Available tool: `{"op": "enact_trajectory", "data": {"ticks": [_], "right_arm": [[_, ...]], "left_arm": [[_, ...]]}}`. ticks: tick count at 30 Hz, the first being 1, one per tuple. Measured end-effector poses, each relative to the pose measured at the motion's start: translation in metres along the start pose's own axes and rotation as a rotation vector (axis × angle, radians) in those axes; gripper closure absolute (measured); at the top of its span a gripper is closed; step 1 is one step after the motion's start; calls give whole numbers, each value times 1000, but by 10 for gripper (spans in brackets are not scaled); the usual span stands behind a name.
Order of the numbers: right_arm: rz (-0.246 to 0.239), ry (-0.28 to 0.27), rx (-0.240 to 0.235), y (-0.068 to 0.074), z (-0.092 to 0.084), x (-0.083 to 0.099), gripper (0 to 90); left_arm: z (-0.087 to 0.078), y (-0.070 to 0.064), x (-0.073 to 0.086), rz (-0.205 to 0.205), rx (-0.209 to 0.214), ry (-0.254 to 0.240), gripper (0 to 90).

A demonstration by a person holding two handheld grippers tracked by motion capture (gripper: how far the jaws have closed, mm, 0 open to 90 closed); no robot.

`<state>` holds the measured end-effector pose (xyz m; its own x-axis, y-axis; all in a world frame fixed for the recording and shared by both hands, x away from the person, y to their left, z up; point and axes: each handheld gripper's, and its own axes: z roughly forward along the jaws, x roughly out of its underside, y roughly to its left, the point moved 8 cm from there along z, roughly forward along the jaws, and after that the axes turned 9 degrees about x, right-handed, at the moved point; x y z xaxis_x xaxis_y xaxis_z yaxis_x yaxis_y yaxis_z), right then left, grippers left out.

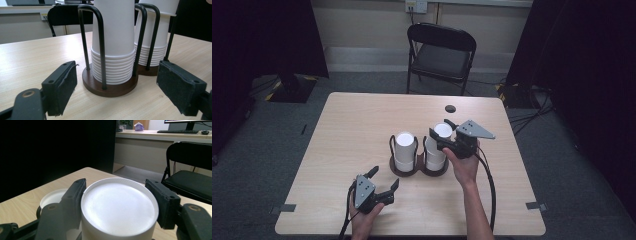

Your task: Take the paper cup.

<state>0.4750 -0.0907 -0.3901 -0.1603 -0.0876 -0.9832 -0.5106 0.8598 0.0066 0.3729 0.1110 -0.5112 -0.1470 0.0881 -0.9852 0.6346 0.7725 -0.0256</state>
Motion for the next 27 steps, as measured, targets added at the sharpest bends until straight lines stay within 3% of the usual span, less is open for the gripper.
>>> {"op": "enact_trajectory", "data": {"ticks": [7, 10, 21, 27], "right_arm": [[-2, -24, 2, 1, -3, -13, 351], [-1, -24, -4, 1, -4, -16, 351], [44, -42, 0, -4, -11, -26, 352], [29, -76, -2, -5, -22, -34, 351]], "left_arm": [[0, 0, 0, 0, -4, 6, 166], [0, -1, 1, -13, 16, 19, 192], [0, 2, 1, -50, 19, 14, 184], [0, 2, 2, -61, 29, 23, 182]]}}
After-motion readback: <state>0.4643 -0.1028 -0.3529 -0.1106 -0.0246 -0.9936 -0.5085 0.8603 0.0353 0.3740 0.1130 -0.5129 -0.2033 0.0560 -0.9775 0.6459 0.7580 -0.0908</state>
